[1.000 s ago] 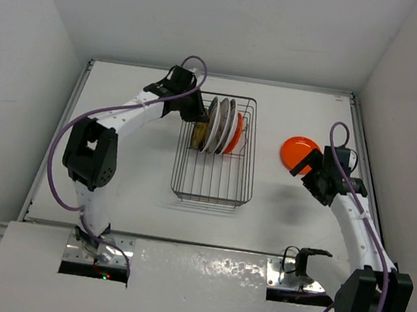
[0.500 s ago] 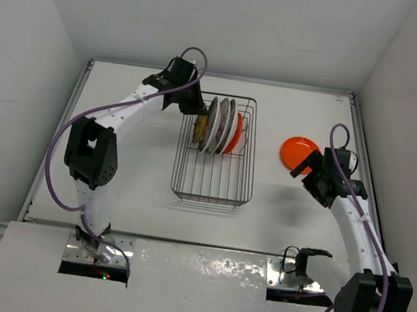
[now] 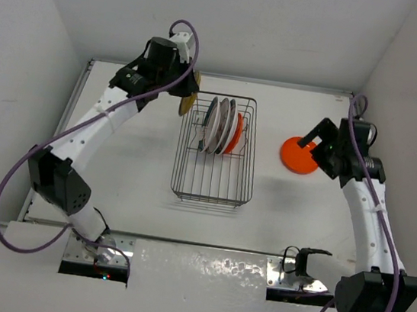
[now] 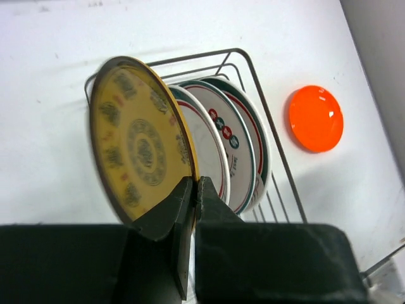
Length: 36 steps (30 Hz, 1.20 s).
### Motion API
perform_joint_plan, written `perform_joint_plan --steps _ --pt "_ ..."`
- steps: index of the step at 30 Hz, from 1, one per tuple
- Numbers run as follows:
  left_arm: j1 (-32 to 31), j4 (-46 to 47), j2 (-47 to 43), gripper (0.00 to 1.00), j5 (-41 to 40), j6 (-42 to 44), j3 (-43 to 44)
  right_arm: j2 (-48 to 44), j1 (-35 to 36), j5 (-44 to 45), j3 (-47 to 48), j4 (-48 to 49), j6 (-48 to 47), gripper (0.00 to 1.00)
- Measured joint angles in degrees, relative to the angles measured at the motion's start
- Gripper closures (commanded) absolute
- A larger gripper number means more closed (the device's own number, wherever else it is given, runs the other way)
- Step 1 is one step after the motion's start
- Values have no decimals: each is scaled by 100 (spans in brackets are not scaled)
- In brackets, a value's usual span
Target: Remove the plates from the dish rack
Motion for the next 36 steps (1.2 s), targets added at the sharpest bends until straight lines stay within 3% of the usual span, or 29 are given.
perform_joint_plan --steps 7,15,18,22,27,32,35,36 --pt "-680 170 -973 100 -299 1394 -557 658 22 -1012 1692 -358 297 1" --pt "-3187 61 -1051 100 -1353 2588 -743 1755 896 -1552 3801 -1067 448 3" --pt "-3884 -26 -874 100 -1519 2828 -726 1777 968 -1620 3856 -1316 446 8" --pt "-4295 -122 -588 100 -1766 3067 -688 1770 1008 -1639 3755 -1609 348 18" --pt "-4441 -127 -448 100 -2020 3287 -678 1683 1064 -1611 3233 -1904 92 26" --pt "-4472 4 -448 100 -2157 3469 -612 1338 1091 -1805 2396 -1882 61 44" --pt "-4487 70 -446 100 -2179 3536 -575 1204 1150 -2096 2057 -1725 164 45" --pt "-4498 90 -446 100 -2186 3552 -570 1182 1174 -2203 1974 -1646 205 55"
